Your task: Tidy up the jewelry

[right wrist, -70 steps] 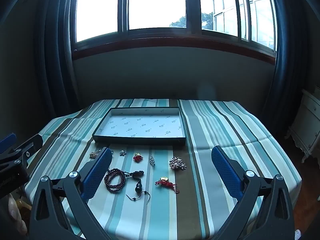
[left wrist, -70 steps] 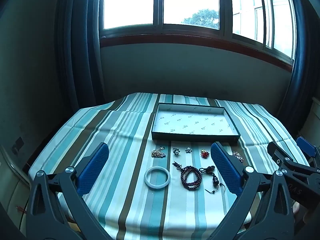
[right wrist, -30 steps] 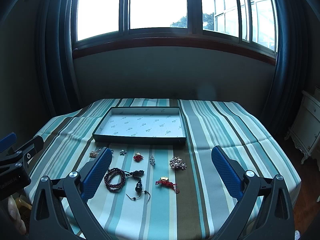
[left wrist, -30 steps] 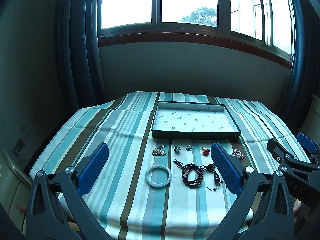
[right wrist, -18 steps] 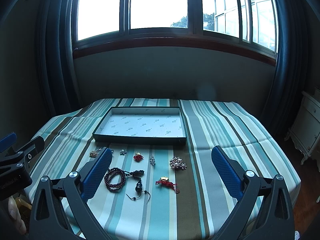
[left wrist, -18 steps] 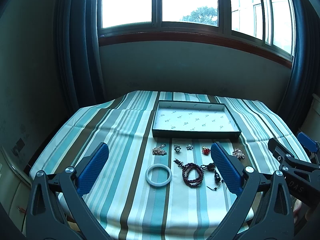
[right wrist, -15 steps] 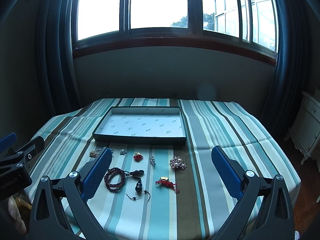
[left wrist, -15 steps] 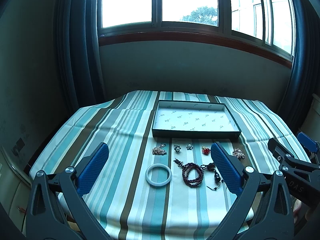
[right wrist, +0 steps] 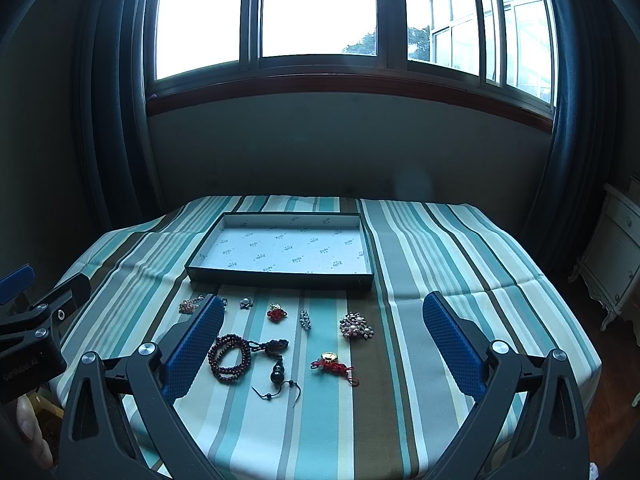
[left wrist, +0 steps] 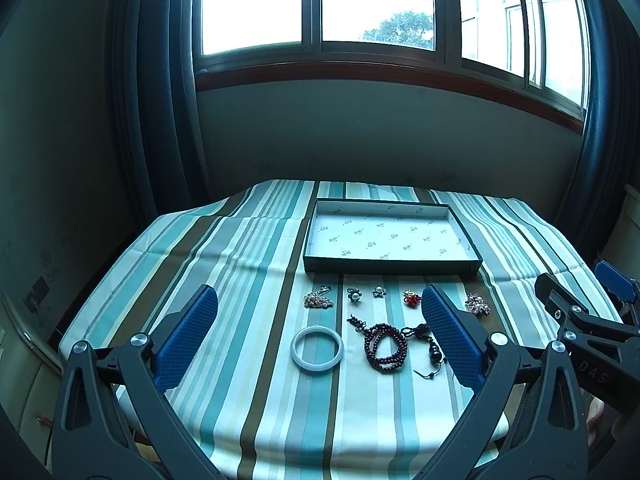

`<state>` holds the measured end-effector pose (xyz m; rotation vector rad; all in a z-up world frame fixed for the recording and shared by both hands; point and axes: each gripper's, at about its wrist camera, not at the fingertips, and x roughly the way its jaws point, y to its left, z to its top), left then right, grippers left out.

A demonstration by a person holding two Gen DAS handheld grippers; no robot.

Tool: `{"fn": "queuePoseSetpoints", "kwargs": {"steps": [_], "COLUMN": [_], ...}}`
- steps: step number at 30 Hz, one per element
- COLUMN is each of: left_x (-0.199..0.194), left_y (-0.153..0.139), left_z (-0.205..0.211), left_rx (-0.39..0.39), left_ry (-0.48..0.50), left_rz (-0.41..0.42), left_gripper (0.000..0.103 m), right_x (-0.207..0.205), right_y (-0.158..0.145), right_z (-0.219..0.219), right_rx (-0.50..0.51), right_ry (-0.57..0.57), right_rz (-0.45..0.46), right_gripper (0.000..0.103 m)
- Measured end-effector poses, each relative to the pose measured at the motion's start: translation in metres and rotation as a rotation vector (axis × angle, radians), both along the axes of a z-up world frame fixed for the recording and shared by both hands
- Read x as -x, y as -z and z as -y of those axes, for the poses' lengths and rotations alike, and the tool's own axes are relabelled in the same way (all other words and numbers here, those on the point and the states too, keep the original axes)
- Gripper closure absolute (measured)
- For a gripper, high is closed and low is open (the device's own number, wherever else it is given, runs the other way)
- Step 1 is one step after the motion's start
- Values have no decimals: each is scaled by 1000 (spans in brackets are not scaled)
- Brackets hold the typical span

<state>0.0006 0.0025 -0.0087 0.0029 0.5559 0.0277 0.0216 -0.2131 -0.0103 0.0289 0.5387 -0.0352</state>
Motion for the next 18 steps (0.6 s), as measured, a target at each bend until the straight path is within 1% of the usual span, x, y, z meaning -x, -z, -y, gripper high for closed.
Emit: {"fn": "queuePoseSetpoints", "kwargs": {"steps": [13, 18], "left_x": [0, -4], "left_y": [0, 5], "left_z": [0, -2], "left_rx": [0, 2], "left_ry": [1, 3], "left_rz": [-8, -20], "left_gripper": [2, 2], "right_x": [0, -3], "right_y": [2, 11], "right_z": [0, 1], "right_rx": [4, 8], "right_ry": [-1, -2], "right_rz": [-2, -21], "right_gripper": [4, 4]}}
